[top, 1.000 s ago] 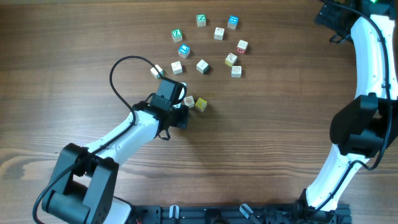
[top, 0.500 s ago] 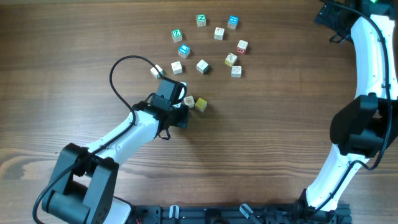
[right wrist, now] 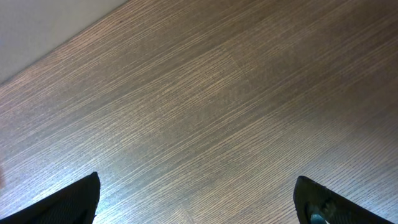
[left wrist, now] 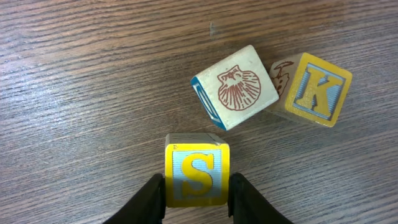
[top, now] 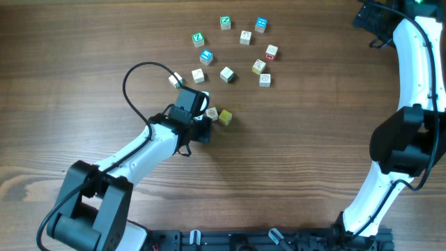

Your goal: Form a circle

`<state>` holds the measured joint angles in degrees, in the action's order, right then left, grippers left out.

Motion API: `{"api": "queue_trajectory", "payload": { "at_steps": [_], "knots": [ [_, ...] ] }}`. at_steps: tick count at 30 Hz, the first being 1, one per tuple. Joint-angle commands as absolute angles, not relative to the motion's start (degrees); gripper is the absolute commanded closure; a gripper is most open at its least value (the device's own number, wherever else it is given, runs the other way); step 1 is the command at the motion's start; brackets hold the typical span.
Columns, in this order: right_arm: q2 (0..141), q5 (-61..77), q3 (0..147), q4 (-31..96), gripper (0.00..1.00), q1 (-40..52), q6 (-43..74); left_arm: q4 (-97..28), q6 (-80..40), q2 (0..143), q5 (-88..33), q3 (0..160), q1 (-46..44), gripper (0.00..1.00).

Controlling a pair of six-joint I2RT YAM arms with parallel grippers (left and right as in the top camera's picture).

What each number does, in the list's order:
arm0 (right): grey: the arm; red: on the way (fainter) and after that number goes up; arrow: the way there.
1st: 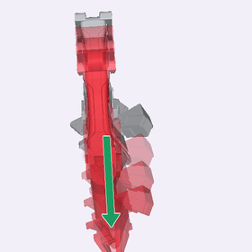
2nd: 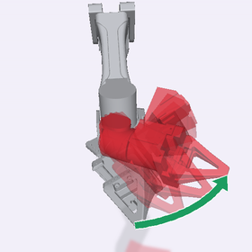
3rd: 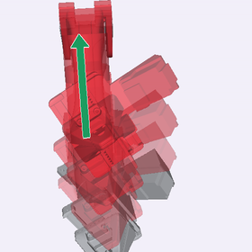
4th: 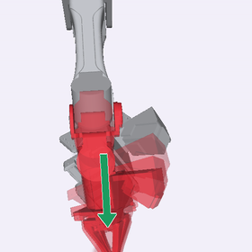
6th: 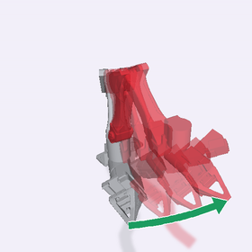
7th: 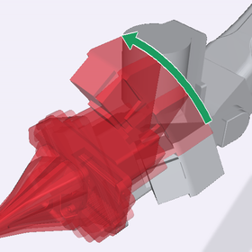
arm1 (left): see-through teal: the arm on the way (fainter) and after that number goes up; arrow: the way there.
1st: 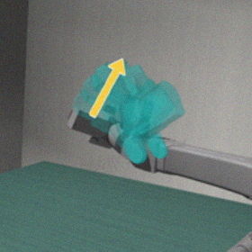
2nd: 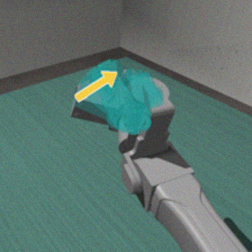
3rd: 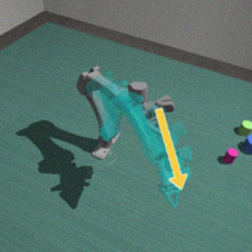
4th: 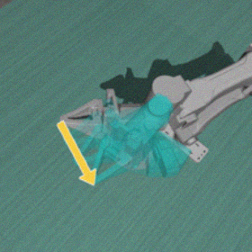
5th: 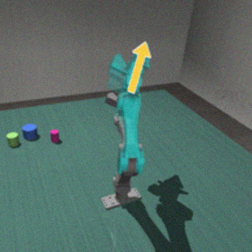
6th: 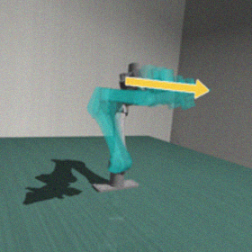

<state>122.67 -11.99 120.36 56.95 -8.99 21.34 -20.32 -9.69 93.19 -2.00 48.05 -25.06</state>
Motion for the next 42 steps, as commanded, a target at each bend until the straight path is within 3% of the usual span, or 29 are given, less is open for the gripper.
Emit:
{"api": "queue_trajectory", "payload": {
  "at_steps": [1,2,4,9,19,30,36,42],
  "knots": [
    [123.44,-11.51,120.29,56.97,0.01,-8.75,21.02,-20.08,-9.41,93.8,-2.09,47.66,-24.97,0.63],
    [123.44,-11.51,120.29,56.97,0.0,-8.75,21.04,-20.01,-9.41,93.8,-2.09,47.66,-24.97,0.59],
    [123.44,-11.49,120.29,56.97,0.0,-8.75,21.04,-19.88,-9.41,93.8,-2.09,47.66,-24.97,0.58],
    [123.44,-11.49,120.29,56.97,0.0,-8.75,21.02,-19.94,-9.41,93.82,-2.42,47.66,-24.99,0.66],
    [123.44,-11.51,120.29,56.97,0.0,-8.75,21.02,-20.08,-9.39,93.82,-3.25,47.66,-24.99,0.64],
    [123.44,-11.51,120.29,56.97,0.0,-8.75,21.02,-19.38,-9.37,91.66,-2.79,50.13,-24.95,0.27],
    [123.44,-11.51,120.29,56.97,0.0,-8.75,21.02,-17.78,-11.31,87.9,6.28,54.61,-23.57,0.23],
    [123.44,-11.51,120.29,56.97,0.0,-8.75,21.04,-14.94,-22.74,87.92,10.59,54.61,-14.22,0.2]
  ]
}}
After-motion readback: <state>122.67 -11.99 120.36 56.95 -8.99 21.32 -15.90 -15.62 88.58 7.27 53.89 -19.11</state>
